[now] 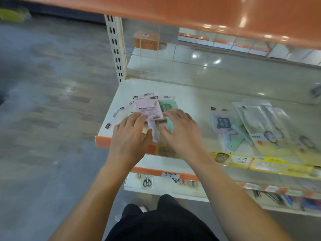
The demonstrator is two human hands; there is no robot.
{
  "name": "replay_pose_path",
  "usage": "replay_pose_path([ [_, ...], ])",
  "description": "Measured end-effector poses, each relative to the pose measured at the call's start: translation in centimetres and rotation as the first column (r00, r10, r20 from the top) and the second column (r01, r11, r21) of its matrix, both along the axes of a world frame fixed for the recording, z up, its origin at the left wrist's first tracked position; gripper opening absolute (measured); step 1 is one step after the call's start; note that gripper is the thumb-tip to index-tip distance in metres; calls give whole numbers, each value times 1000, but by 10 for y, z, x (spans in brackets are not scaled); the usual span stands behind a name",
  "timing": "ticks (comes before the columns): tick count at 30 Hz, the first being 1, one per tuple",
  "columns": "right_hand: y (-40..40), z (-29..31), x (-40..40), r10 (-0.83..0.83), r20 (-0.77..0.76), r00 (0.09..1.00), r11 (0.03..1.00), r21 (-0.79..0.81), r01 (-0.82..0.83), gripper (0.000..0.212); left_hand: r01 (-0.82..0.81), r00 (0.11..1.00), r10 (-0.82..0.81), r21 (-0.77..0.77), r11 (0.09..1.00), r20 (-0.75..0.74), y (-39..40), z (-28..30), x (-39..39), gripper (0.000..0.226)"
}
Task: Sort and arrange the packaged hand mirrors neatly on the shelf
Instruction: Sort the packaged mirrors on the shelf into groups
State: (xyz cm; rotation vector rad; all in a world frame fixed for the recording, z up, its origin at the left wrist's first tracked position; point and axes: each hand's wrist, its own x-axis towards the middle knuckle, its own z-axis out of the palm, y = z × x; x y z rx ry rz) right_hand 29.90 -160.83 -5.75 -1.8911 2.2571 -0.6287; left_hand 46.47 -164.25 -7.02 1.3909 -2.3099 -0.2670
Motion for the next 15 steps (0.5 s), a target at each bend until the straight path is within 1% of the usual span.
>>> replay_pose_path([
  [3,21,2,-13,-61,-19,998,998,-3,61,39,80,996,-80,13,997,30,6,1,-20,42],
  [6,37,2,-28,-149,-22,989,988,-39,148,37,158,987,-158,9,987,29,12,5,-39,42],
  [8,47,1,-36,-197,-18,980,980,-30,196,38,191,981,-191,0,982,29,16,3,-49,42],
  [15,73,-1,-57,-273,-8,962,962,15,274,38,276,961,-276,38,960,8,29,-1,-80,43],
])
